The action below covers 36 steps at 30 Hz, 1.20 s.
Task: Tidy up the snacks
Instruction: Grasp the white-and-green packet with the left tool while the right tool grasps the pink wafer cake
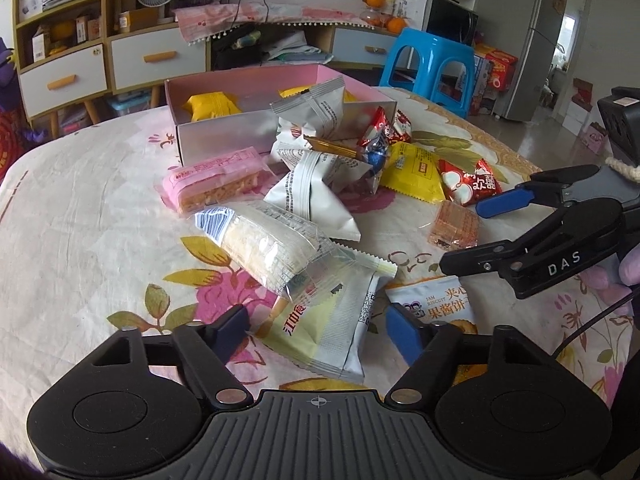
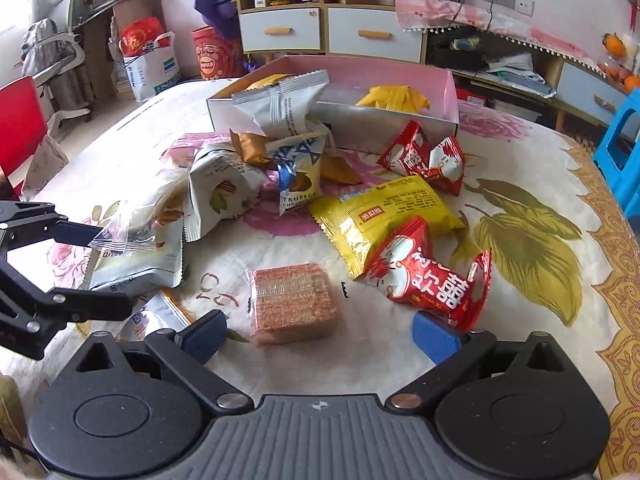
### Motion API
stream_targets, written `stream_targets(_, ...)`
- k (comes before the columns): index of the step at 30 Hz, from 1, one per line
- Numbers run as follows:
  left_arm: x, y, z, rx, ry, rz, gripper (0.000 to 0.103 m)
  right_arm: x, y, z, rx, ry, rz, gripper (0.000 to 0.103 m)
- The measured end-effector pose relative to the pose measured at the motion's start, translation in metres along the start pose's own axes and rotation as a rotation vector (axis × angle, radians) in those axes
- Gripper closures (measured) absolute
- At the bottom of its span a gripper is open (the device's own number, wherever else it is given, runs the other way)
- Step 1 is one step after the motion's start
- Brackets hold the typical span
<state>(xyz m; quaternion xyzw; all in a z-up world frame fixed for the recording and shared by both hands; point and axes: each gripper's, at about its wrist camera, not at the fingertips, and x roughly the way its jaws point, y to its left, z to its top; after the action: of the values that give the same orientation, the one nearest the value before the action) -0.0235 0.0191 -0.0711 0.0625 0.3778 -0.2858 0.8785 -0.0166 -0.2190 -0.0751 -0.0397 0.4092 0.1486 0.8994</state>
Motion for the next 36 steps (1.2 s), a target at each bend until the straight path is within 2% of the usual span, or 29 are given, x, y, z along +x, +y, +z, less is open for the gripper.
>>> stream_targets(4,-0.001,-0.003,0.000,0.017,0.006,0.007,0.042,-0.001,0.002,0.001,-0.011,-0.013,0.005,0.020)
stream_targets(7,-0.001,-0.003,0.001,0.017,0.010,0.008,0.044,-0.002,0.004,0.002,-0.020,-0.022,0.009,0.026)
stream_targets(13,0.001,-0.016,0.000,0.097,0.030,0.040,0.044,-0.003,0.011,0.003,-0.059,-0.035,0.028,0.044)
stream_targets(18,0.004,-0.016,0.003,0.104,0.030,0.037,0.040,-0.003,0.017,0.005,-0.095,-0.044,0.048,0.061)
stream_targets(20,0.006,-0.016,0.005,0.104,0.029,0.036,0.043,-0.003,0.019,0.006,-0.108,-0.045,0.050,0.064)
stream_targets(22,0.007,-0.017,0.007,0.100,0.033,0.032,0.052,-0.003,0.022,0.006,-0.115,-0.046,0.051,0.066)
stream_targets(24,0.006,-0.018,0.010,0.093,0.047,0.033,0.057,-0.003,0.024,0.007,-0.121,-0.048,0.050,0.068)
stream_targets(31,-0.003,-0.009,0.020,-0.030,0.129,-0.005,0.058,-0.007,0.024,0.010,-0.117,-0.057,0.044,0.068)
stream_targets(36,-0.020,-0.010,0.033,-0.081,0.116,-0.065,0.058,-0.017,0.026,0.020,-0.104,-0.086,0.057,0.068)
